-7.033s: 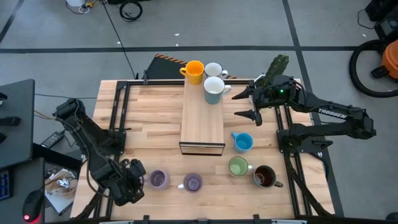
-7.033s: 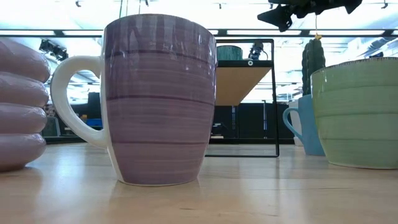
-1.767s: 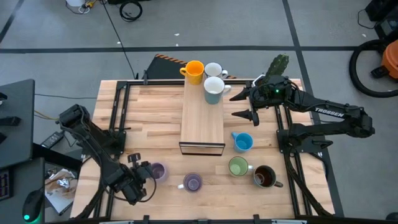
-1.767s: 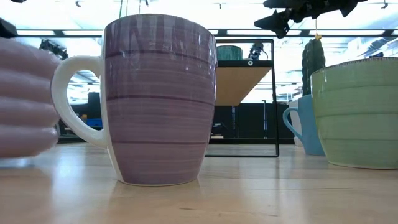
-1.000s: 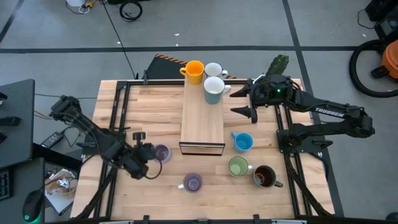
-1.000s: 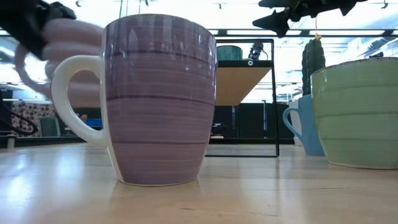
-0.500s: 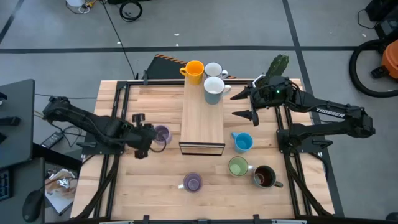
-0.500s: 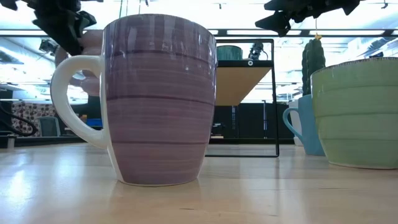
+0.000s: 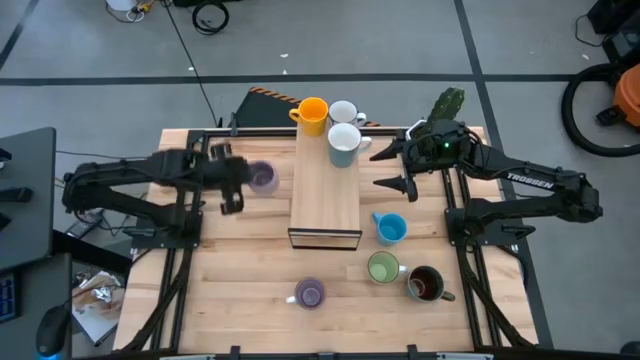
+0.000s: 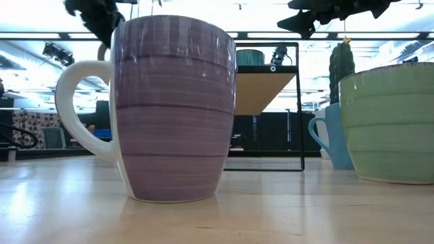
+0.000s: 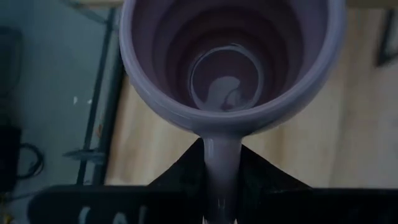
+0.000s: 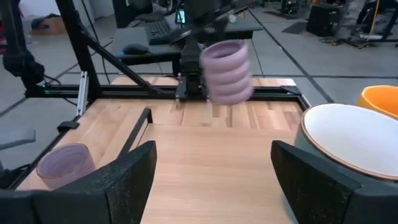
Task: Place coffee mugs
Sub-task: Put the left purple mug on the shelf
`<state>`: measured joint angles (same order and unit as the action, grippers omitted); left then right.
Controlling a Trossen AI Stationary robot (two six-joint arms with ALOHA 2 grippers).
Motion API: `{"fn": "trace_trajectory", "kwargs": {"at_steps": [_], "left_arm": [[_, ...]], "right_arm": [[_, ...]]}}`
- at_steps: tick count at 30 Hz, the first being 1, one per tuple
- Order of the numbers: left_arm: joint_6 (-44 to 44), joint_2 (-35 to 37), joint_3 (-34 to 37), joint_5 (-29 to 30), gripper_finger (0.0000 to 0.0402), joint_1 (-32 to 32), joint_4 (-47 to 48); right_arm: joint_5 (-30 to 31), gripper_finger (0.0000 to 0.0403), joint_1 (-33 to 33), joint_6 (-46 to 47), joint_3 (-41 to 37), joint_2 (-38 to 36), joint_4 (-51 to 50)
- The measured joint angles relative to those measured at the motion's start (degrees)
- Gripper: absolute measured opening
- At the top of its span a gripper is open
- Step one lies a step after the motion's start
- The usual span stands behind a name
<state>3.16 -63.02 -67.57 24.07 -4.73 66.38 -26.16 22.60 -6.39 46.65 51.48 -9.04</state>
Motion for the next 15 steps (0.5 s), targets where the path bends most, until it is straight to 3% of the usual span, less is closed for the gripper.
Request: {"fn": "trace_trajectory", "kwargs": {"at_steps": [4,10,15], "left_arm": [[6.88,0.09,-2.5,-2.16,0.0054,-6.92,-1.8],[17.26,-1.7,-3.95,-11.82,0.0054,-15.24,-8.37],[22.49,-4.87,-5.05,-15.93,0.0053,-20.15,-12.86]], "right_arm": [[-0.05,0.0323,-0.64,0.24,0.0,0.0,0.0],[-0.05,0.0323,-1.26,1.93,0.01,0.0,0.54],[0.01,0.0323,-1.26,3.8,-0.01,0.0,0.7]]}}
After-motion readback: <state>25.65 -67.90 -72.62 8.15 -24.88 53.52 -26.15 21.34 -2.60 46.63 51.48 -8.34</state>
